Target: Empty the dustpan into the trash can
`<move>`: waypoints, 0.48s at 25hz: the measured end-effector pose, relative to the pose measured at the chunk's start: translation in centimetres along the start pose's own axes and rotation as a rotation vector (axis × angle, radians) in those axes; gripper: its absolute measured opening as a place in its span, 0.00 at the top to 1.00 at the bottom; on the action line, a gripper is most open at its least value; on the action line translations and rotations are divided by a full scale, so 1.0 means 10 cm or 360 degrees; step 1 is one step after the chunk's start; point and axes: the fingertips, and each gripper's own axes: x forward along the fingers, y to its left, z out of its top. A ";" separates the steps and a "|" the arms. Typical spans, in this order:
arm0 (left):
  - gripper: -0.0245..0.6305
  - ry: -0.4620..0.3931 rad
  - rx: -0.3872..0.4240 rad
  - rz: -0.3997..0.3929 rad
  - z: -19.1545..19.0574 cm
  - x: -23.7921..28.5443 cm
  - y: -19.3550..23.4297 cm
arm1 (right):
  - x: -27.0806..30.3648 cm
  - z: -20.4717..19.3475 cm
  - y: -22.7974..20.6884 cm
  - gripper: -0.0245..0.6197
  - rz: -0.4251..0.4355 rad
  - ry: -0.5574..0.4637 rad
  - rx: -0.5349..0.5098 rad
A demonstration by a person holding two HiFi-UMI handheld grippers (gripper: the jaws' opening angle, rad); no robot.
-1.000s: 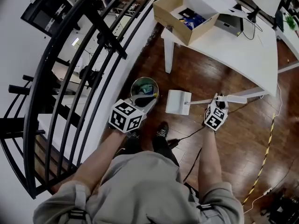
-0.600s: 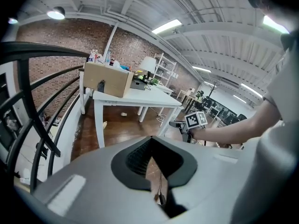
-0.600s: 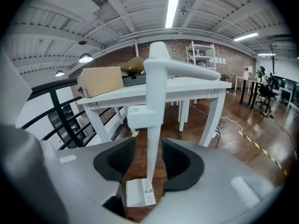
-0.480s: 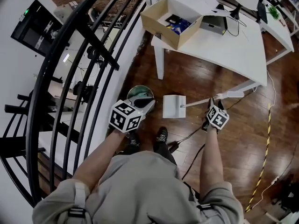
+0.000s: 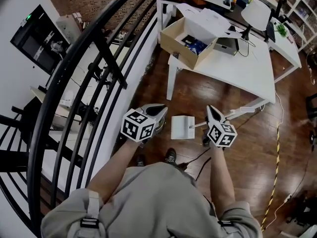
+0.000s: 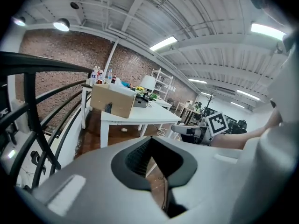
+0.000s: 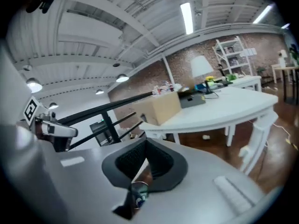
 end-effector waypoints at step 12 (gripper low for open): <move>0.96 -0.0279 0.0058 0.0069 0.49 -0.97 0.09 | 0.04 0.83 2.31 0.96 0.0696 -0.0110 -0.0241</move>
